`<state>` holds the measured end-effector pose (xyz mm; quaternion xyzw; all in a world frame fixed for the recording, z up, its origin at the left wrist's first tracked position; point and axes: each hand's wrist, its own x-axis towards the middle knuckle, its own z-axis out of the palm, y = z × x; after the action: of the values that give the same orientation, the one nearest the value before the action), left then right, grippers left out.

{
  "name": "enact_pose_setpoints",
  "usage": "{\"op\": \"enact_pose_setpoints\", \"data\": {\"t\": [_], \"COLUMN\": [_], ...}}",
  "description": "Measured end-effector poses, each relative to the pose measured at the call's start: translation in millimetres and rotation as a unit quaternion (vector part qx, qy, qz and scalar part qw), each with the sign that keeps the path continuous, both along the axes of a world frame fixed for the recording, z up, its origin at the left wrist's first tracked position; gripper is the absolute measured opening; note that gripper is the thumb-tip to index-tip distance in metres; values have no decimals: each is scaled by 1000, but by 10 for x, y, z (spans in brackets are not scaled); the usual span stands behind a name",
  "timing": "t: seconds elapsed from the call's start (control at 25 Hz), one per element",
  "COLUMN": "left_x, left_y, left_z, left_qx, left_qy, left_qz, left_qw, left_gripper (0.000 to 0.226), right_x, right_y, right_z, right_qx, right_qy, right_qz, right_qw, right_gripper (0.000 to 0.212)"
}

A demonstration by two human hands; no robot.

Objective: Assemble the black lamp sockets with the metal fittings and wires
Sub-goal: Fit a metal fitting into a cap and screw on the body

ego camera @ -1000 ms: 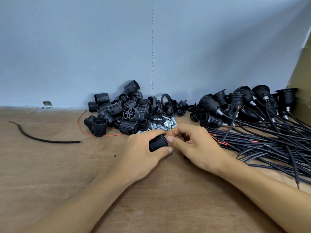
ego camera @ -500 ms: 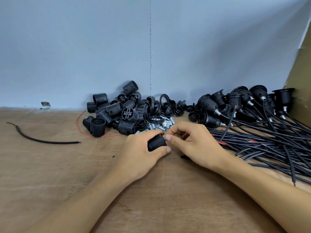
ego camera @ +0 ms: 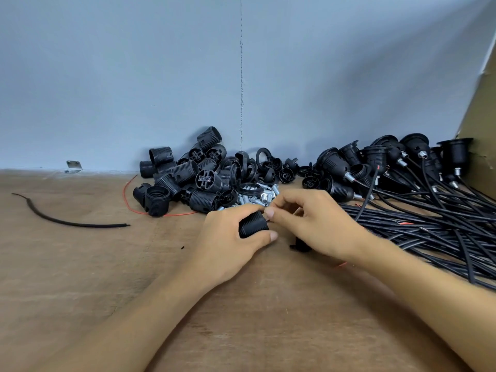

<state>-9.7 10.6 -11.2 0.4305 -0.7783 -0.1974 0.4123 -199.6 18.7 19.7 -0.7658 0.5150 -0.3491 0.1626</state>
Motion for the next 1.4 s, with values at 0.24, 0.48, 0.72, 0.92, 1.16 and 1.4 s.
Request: {"op": "enact_pose_setpoints", "data": {"t": [0.24,0.48,0.72,0.92,1.16,1.4], "left_x": [20,25,40,44,-10,-5], "left_y": [9,17,34,-3,38,34], "left_z": [16,19,47,7,2,-23], "left_qx": [-10,26,7,9,-33,-25], "left_qy": [36,98,110,85,53,94], "left_qz": [71,100,79,87,50,41], "left_qw": [997,990,991,993,997,994], "left_gripper": [49,45,38,41,51,50], "right_x": [-452,-440,-500,-483,-320,-237], "right_y": [-81,-147,-99,-91,-68,-45], "right_z": [352,255,208,223,201,112], "right_qx": [267,234,245,195,187,183], "right_qy": [98,45,-58,-123,-88,-141], "right_qz": [106,78,118,98,108,89], "right_qw": [953,968,960,968,973,969], "right_gripper": [46,40,35,39,48,46]}}
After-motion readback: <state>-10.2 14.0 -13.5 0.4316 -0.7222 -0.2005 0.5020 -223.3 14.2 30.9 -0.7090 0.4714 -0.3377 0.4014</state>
